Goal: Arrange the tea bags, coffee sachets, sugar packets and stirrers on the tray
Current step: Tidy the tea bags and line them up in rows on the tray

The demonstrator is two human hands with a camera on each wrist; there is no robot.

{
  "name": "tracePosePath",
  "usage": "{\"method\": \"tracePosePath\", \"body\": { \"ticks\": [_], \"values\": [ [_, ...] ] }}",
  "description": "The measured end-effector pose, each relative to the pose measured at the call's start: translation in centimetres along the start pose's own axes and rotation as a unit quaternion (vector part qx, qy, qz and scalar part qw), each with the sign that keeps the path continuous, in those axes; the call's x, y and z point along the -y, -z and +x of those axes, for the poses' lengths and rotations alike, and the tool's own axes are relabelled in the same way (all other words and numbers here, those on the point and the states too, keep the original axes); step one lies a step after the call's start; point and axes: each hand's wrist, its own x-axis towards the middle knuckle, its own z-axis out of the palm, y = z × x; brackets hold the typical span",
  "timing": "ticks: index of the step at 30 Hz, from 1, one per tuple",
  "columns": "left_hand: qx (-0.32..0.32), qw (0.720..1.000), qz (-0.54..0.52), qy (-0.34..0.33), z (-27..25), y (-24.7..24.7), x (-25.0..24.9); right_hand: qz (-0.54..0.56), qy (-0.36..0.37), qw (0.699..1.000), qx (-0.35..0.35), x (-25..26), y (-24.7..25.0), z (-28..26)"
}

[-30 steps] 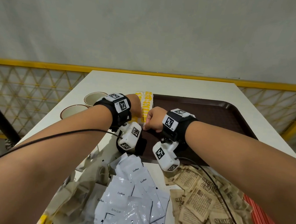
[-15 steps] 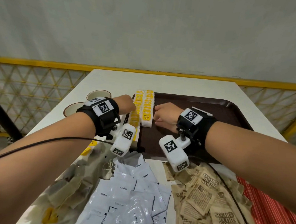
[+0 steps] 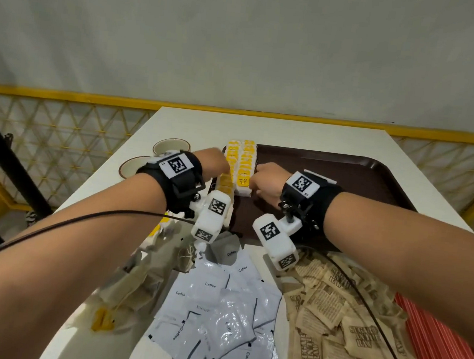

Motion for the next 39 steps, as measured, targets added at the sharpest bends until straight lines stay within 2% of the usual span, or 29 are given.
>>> {"method": "tracePosePath", "body": {
  "ticks": [1,2,3,4,5,7,9,11,14,18,20,22,27,31,34,36,39],
  "values": [
    [-0.012,0.995,-0.095,0.02,-0.7,0.6,0.0,0.022,0.007,1.0,-0.011,0.3,0.1,-0.3],
    [-0.032,0.979,-0.2,0.021,-1.7,1.4,0.2,0.056,0.02,0.998,-0.025,0.7,0.1,-0.6],
    [-0.031,0.969,-0.246,-0.008,-3.0,2.1,0.6,0.085,0.04,0.995,-0.041,1.3,0.0,-1.1],
    [-0.047,0.968,-0.243,-0.043,-4.2,2.8,1.4,0.102,0.072,0.991,-0.057,1.9,-0.1,-1.8],
    [-0.026,0.969,-0.238,-0.056,-5.5,3.6,2.2,0.098,0.11,0.987,-0.068,2.5,-0.5,-2.5],
    [0.056,0.982,-0.168,-0.072,-8.0,4.4,4.3,0.041,0.193,0.979,-0.044,3.5,-1.7,-4.0],
    [0.106,0.991,-0.022,-0.074,-10.0,4.7,6.3,-0.087,0.241,0.965,0.047,4.4,-3.4,-5.1],
    [0.137,0.985,0.098,-0.049,-11.3,4.2,8.4,-0.22,0.25,0.93,0.155,5.3,-4.9,-5.8],
    [0.144,0.981,0.128,-0.019,-11.8,2.6,11.0,-0.321,0.25,0.879,0.249,6.3,-6.9,-6.8],
    [0.084,0.989,0.119,-0.026,-10.7,0.0,11.9,-0.426,0.252,0.828,0.264,6.7,-9.4,-7.0],
    [0.058,0.991,0.121,-0.018,-10.1,-0.8,11.7,-0.449,0.263,0.813,0.262,6.7,-10.0,-6.9],
    [0.049,0.992,0.118,-0.012,-9.8,-0.6,11.6,-0.43,0.269,0.824,0.252,6.7,-10.0,-6.7],
    [0.04,0.999,0.027,-0.019,-10.0,1.6,12.6,-0.336,0.258,0.883,0.204,7.1,-8.9,-5.8],
    [0.019,1.0,0.004,-0.012,-11.1,3.7,13.5,-0.316,0.249,0.898,0.178,8.2,-8.4,-5.2],
    [-0.006,0.998,0.066,0.001,-12.0,4.6,14.2,-0.375,0.245,0.867,0.221,8.4,-8.9,-5.2],
    [0.033,0.994,0.099,0.025,-12.7,4.4,14.9,-0.407,0.261,0.843,0.237,8.2,-10.1,-4.7],
    [0.112,0.983,0.125,0.07,-13.3,3.2,15.7,-0.444,0.286,0.824,0.204,7.9,-11.6,-4.1]
  ]
}}
